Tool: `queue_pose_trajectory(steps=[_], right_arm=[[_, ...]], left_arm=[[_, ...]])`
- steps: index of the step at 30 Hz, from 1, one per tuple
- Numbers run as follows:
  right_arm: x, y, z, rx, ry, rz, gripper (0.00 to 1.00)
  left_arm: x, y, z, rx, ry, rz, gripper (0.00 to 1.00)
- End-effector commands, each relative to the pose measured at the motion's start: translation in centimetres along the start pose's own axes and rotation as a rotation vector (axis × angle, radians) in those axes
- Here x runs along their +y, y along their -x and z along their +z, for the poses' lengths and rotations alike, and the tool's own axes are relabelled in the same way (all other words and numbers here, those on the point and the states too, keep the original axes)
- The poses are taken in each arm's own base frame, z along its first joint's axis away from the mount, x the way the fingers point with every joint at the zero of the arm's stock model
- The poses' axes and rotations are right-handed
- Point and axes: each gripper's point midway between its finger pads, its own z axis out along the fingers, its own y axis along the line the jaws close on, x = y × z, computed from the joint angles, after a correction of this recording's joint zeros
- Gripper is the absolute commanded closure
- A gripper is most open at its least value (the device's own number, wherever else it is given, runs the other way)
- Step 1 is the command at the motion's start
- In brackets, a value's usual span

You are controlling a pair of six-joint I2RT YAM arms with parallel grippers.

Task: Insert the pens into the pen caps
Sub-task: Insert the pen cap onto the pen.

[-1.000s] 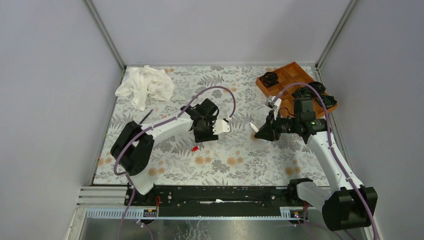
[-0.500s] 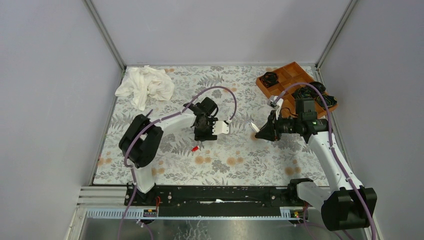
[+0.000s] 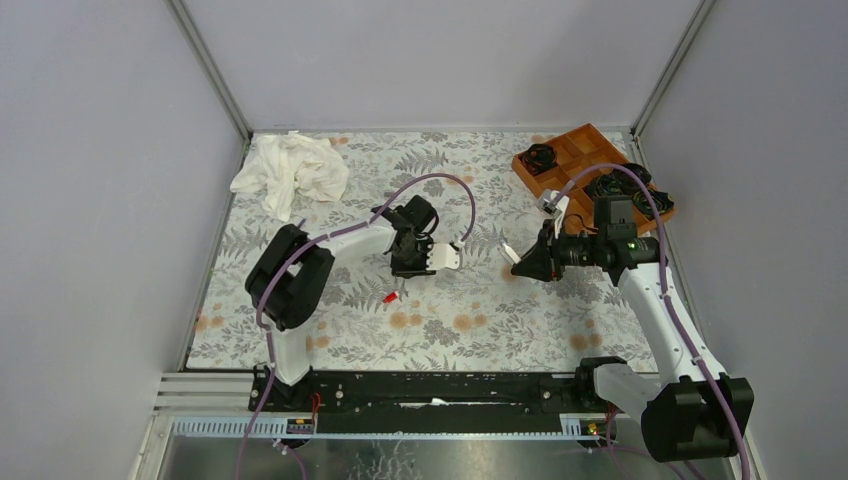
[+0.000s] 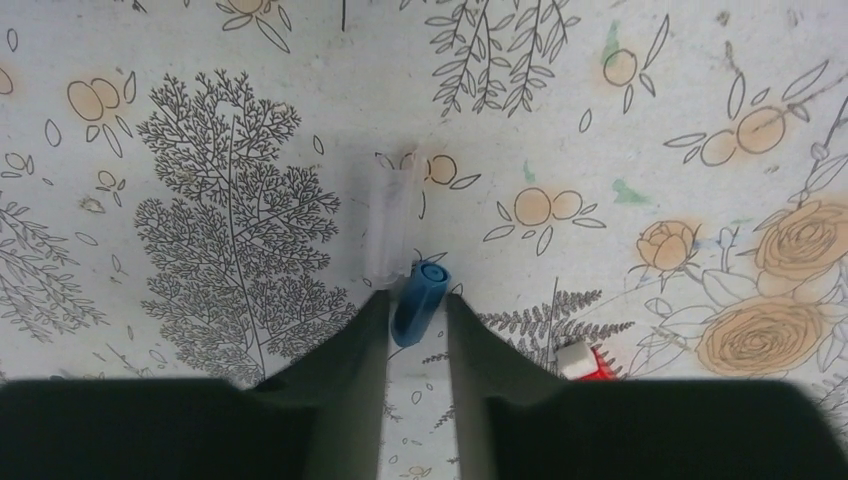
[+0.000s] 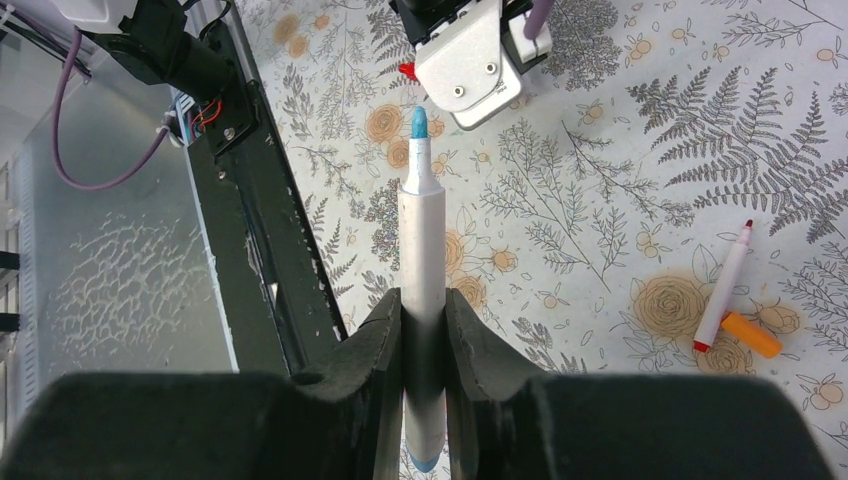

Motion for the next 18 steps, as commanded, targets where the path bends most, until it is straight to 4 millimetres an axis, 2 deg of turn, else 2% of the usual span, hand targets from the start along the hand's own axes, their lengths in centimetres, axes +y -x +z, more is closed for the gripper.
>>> queue_pose_trajectory(steps=[1,3,6,9,12,18], right_arm=[[1.0,1.7,-0.7,-0.037,0.02,-0.052,1.0],[1.0,1.7,-0.7,-0.039,0.02,-0.052,1.0],[1.0,1.8,-0.8,-0.041,0.021,-0.052,1.0],[1.0,1.8,-0.8,-0.042,0.024,-0.049,1.0],[1.0,1.7,-0.8,-0.041,0.024,-0.047,1.0],[1.1,1.7,-0.8,-0.042,0.026,-0.046,1.0]], left_arm=[[0.7,0.5,0.4,-0.028,0.002,-0.032,0.72],[0.5,0.6,0.4,-0.035,-0.005,-0.082,0.82],[0.5,0.8,0.6,-0.036,0.008,-0.205,0.85],[1.9,0.8,0.3,-0.011,0.088,-0.392,0.82],[2.8,0.0,0.7,0.056,0.164,-0.625,0.8],[1.5,-2.4,2.4,0.158,0.274,-1.02,0.75]])
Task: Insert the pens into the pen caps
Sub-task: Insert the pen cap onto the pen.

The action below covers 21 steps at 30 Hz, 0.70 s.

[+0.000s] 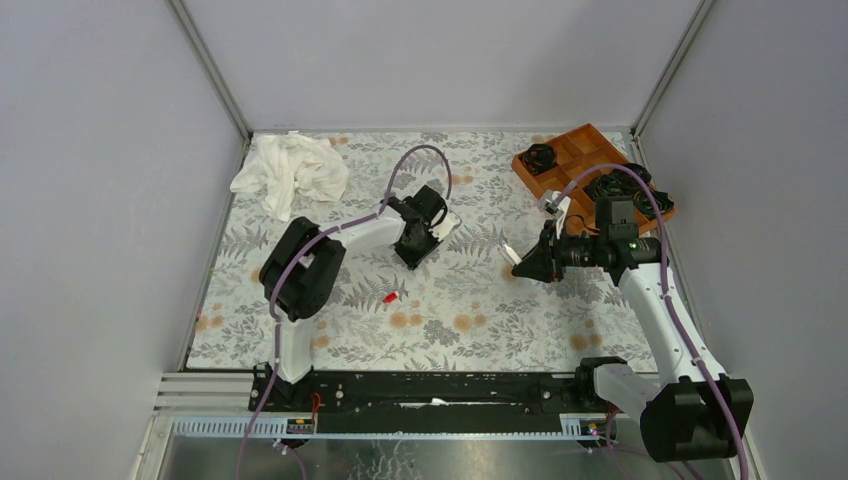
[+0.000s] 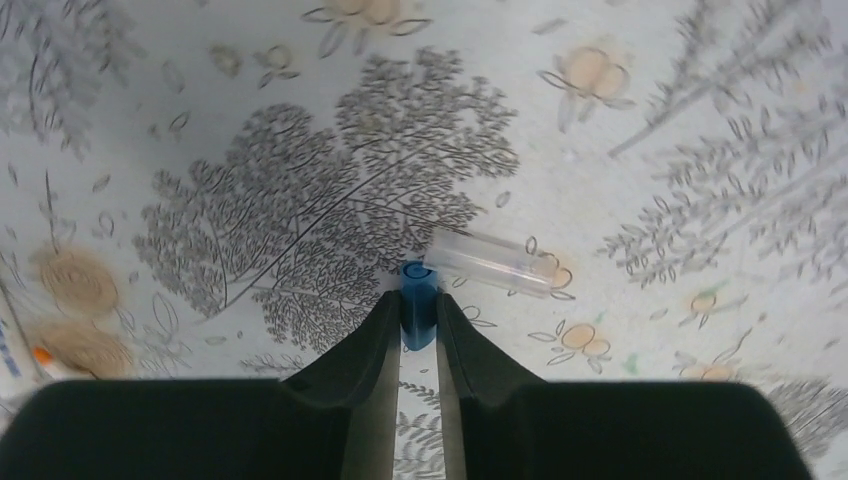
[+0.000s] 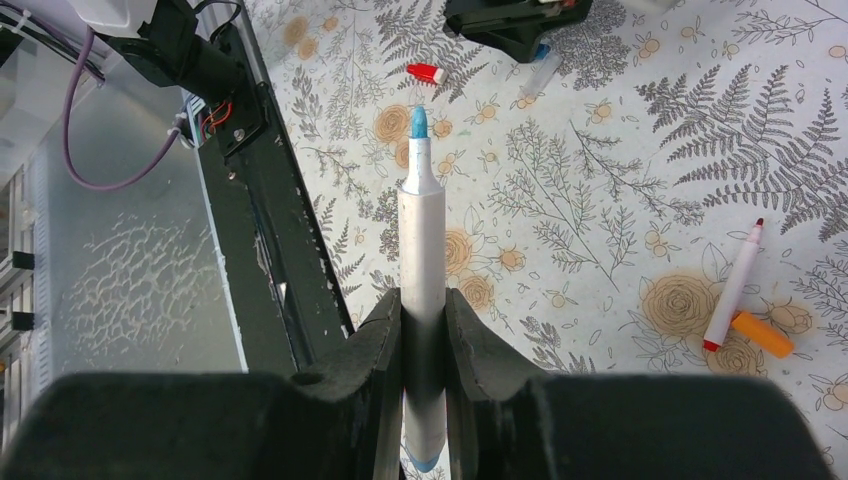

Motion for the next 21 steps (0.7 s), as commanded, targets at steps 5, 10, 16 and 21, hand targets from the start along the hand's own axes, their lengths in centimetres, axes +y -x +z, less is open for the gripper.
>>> queue_pose_trajectory(steps=[5,10,16,21], right_arm=[[0.9,1.8,-0.6,-0.039,0.022,-0.056,1.0],[0.8,1.9,-0.6,-0.04,0.019,-0.055,1.0],[0.8,1.9,-0.7,-0.045,0.018,-0.052,1.0],[0.7,1.9,-0.8,-0.046,0.017,-0.051,1.0]], left_arm=[[0.5,-3.3,1.7,0.072,0.176,-0.535,0.67],[-0.1,-2.8,2.0,0.076,0.145,-0.564,0.53],[-0.1,-1.9,3.0,0.104,0.092,-0.521,0.58],[-0.4,-1.9,3.6,0.151,0.044,-0.49,0.65]])
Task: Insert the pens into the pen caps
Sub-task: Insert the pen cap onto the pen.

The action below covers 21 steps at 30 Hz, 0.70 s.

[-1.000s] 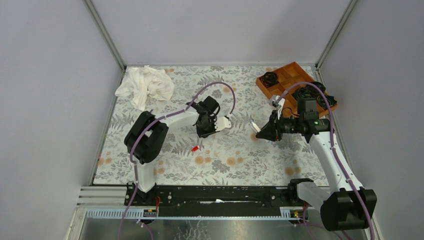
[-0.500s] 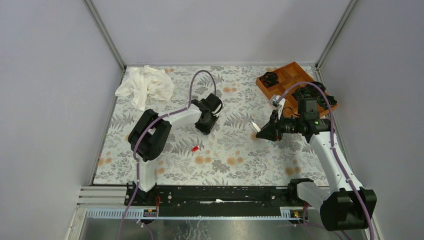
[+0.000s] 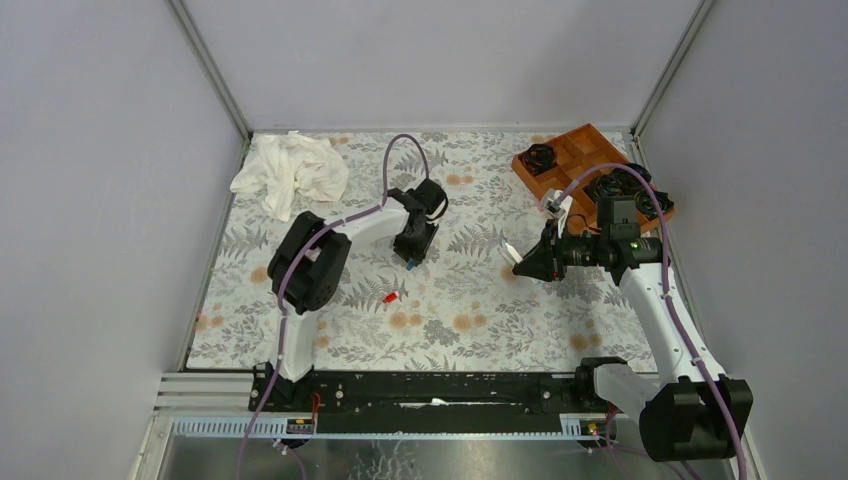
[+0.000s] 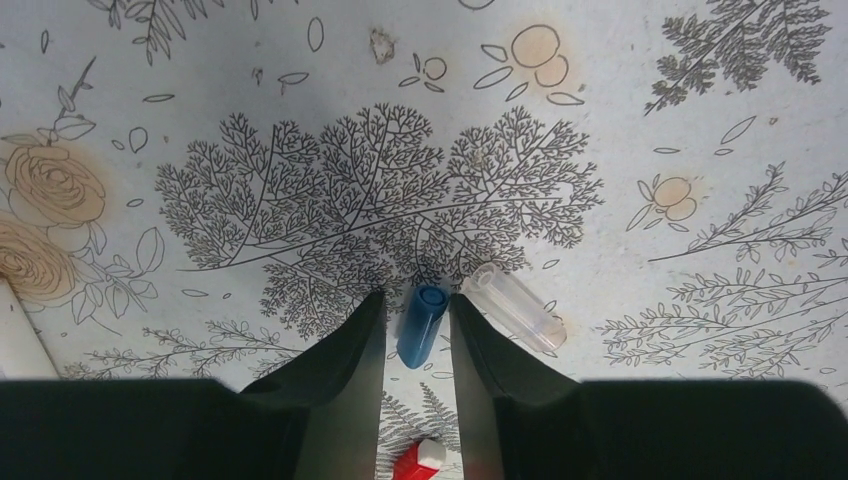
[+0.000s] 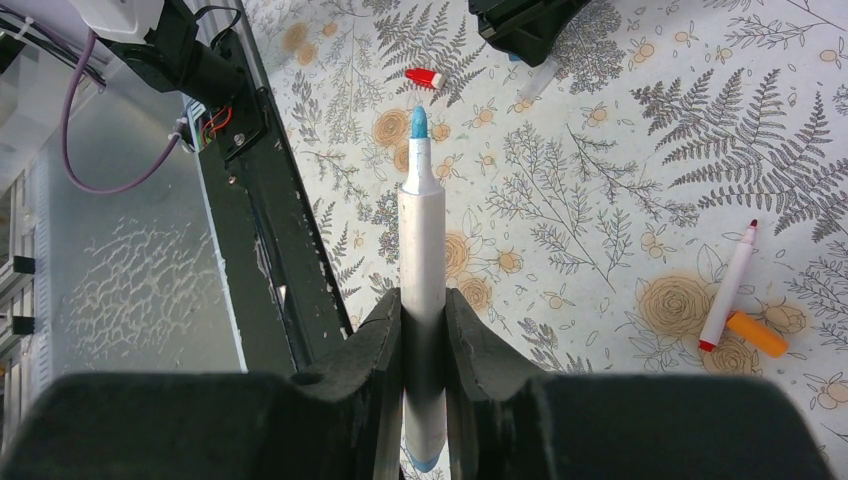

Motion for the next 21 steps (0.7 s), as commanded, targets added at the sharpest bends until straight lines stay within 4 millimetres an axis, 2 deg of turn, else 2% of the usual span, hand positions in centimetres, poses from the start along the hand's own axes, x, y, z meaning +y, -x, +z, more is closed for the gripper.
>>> queue_pose_trajectory(steps=[1,8,21], right_arm=[[0.8,1.6,-0.6,-0.034,0.018,-0.049,1.0],[0.8,1.7,-0.6,-0.036,0.021,-0.045,1.0],[0.8,1.7,-0.6,-0.038,0.023,-0.043,1.0]], left_arm=[[0.0,-2.9,3.3,0.137,-0.026,0.021,0.66],[0.3,-4.7,3.0,0.177,-0.021,0.025,0.68],[0.4,-5.8,2.5,0.216,-0.012,0.004,0.71]])
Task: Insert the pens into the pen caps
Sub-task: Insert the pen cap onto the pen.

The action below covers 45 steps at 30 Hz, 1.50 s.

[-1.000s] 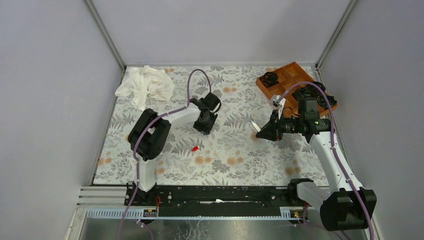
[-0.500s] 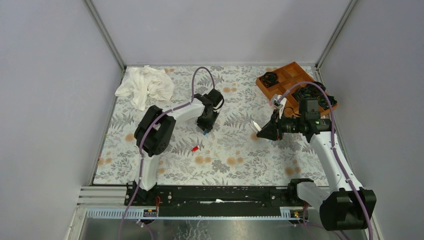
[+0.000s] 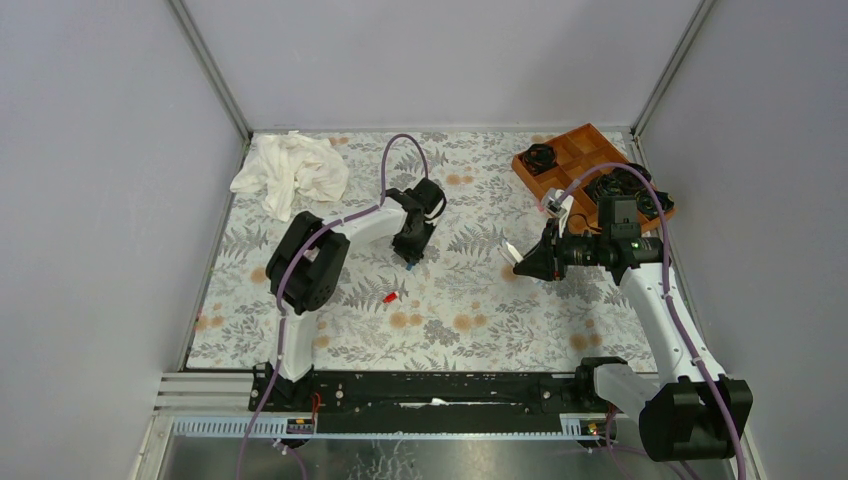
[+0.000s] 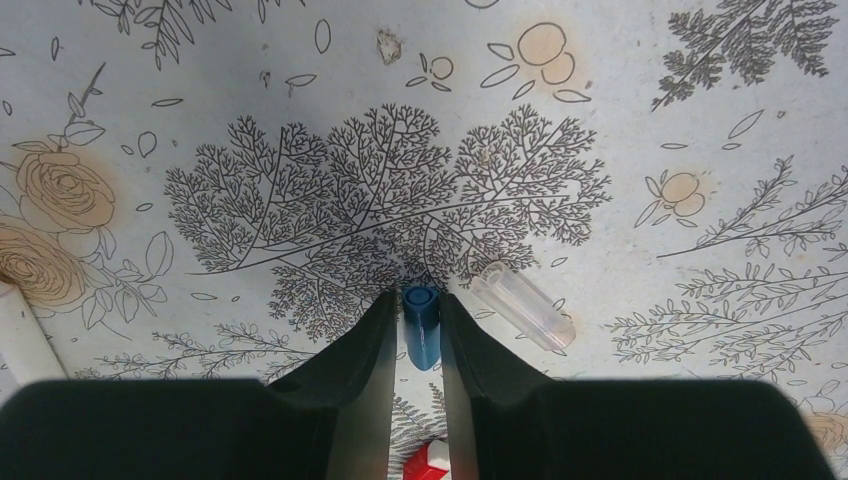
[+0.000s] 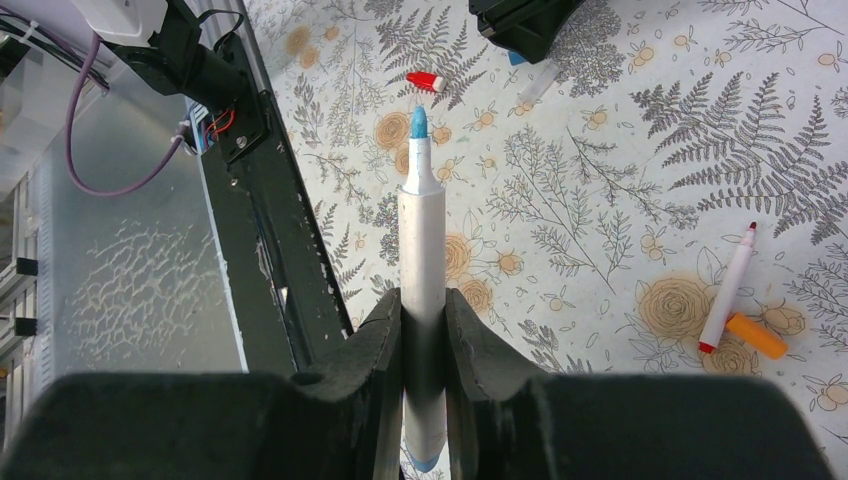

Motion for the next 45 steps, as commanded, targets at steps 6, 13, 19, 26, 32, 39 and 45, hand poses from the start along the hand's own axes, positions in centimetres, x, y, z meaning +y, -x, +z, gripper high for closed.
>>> queue_pose_trajectory(steps=[6,13,19,26,32,39,45], right_arm=[[0.9,1.6,-0.5,-0.033,0.024,-0.045,1.0],[1.0,1.7,-0.5,-0.035,0.025,-0.047,1.0],[1.0,1.6,-0.5,-0.035,0.029,-0.043,1.0],[0.8,1.1,-0.3,-0.039,0.035,-0.046,1.0],[0.9,0.6,0.3,-0.06,0.069,-0.023,1.0],[1.4,0.0,1.9,-0.093,0.145,0.014,1.0],[1.9,-1.0,4.5,-0.061,0.205,0.133,1.0]], left_arm=[[0.5,-5.7,1.8,0.212,0.017,-0.033,0.69],[0.7,-6.4,2.0,0.245,0.033,-0.037,0.75],[1.2,-6.7,1.7,0.245,0.068,-0.04,0.76],[-1.6,-1.9,-0.7,0.009,-0.082,-0.085,1.0],[-5.0,2.7,-6.5,-0.323,-0.302,-0.157,1.0],[-9.2,5.5,-15.9,-0.766,-0.734,-0.296,1.0],[-8.4,4.7,-22.7,-1.085,-1.135,-0.624,1.0]])
